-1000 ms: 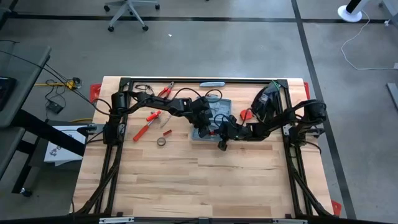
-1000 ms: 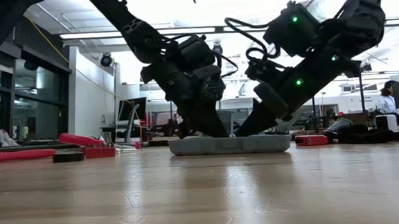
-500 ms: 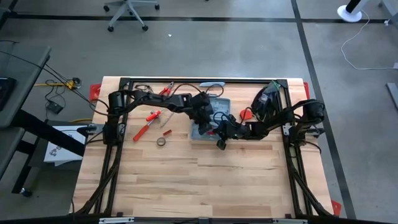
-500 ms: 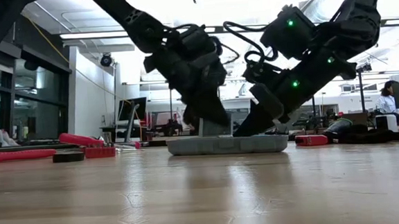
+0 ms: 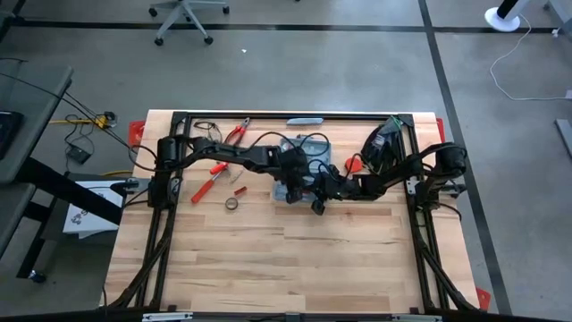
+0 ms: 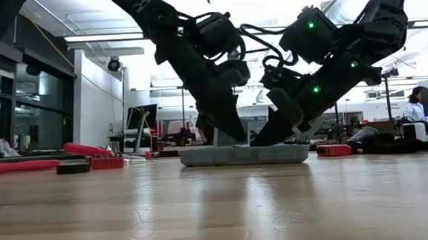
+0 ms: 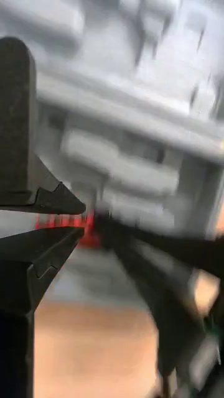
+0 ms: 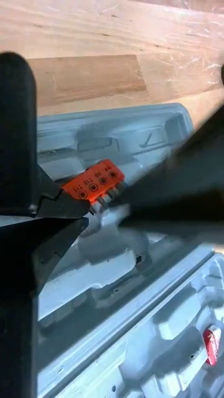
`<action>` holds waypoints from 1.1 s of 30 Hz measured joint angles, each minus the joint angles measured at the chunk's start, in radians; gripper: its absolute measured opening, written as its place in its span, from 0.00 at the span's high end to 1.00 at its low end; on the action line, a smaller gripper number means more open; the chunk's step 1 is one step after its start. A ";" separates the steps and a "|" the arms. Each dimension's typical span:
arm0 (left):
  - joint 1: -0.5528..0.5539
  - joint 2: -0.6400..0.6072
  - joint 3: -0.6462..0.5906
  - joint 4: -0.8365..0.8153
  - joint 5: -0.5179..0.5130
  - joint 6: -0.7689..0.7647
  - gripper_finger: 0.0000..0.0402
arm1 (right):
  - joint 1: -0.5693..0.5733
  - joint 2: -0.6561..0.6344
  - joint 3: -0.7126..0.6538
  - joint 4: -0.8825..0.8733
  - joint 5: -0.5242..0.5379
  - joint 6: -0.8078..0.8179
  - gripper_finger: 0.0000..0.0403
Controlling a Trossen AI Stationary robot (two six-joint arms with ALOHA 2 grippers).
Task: Prefit tool cases
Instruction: Put the right orange multi-bit set into the gray tool case
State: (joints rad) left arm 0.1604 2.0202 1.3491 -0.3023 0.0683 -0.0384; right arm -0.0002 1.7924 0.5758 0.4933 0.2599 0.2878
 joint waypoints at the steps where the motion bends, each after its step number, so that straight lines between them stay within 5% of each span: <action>1: -0.001 0.004 0.000 0.004 -0.021 0.008 0.91 | 0.000 0.000 0.000 0.000 -0.005 0.000 1.00; 6: -0.002 0.042 0.000 0.038 -0.070 0.032 0.91 | 0.000 0.000 -0.001 0.002 -0.010 0.000 1.00; 11: -0.002 0.095 0.001 0.102 0.005 0.077 0.91 | 0.000 0.000 -0.002 -0.001 -0.024 0.000 1.00; 33: -0.008 0.129 0.003 0.151 0.027 0.082 0.91 | 0.015 -0.079 -0.005 -0.064 0.013 -0.034 1.00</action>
State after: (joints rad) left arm 0.1520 2.1494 1.3518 -0.1508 0.0956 0.0436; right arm 0.0147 1.7130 0.5713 0.4289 0.2729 0.2539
